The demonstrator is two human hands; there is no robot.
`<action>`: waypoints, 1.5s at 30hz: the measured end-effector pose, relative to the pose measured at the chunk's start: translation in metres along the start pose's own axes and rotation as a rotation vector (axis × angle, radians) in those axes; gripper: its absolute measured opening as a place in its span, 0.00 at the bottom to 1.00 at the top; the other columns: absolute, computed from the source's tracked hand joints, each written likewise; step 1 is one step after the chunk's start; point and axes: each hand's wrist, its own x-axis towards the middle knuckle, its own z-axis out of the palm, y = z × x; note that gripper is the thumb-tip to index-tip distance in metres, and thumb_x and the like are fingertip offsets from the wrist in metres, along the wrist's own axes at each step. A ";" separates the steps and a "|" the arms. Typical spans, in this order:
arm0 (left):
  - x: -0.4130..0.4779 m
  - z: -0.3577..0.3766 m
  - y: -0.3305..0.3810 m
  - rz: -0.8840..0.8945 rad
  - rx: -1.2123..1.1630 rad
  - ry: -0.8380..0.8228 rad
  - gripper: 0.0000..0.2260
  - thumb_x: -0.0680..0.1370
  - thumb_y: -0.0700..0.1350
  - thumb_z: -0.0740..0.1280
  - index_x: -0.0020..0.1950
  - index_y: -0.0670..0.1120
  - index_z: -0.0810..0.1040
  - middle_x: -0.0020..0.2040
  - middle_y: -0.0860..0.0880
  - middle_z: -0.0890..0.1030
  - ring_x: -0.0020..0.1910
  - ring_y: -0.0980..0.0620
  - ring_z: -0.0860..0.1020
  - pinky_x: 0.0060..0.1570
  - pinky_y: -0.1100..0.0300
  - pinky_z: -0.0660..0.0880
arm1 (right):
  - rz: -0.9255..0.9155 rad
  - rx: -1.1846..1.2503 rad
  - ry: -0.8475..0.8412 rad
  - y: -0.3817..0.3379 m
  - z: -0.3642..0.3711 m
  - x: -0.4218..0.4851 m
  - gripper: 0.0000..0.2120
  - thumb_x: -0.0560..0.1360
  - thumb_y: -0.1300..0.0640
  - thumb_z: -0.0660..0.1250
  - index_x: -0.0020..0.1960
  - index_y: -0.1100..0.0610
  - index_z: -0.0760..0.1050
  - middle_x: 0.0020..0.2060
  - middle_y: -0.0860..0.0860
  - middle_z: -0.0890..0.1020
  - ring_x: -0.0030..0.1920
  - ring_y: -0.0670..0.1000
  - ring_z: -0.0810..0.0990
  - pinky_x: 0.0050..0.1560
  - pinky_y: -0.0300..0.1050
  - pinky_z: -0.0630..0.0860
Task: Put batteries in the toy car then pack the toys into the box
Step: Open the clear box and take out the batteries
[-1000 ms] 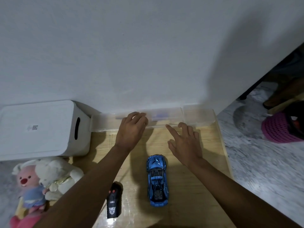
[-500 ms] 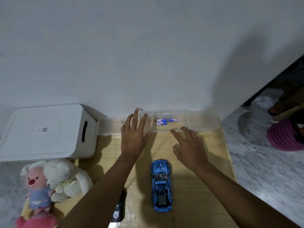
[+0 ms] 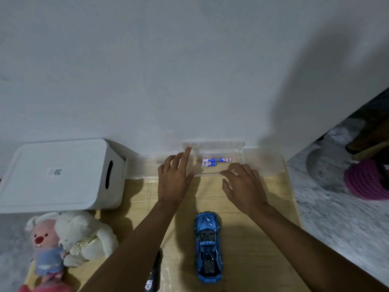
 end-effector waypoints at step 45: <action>0.004 -0.002 -0.002 -0.012 0.060 -0.019 0.41 0.78 0.62 0.69 0.83 0.54 0.48 0.70 0.49 0.77 0.68 0.43 0.74 0.58 0.42 0.74 | 0.012 0.011 -0.395 -0.008 -0.012 0.081 0.18 0.78 0.46 0.68 0.66 0.45 0.76 0.57 0.51 0.83 0.55 0.56 0.82 0.52 0.48 0.76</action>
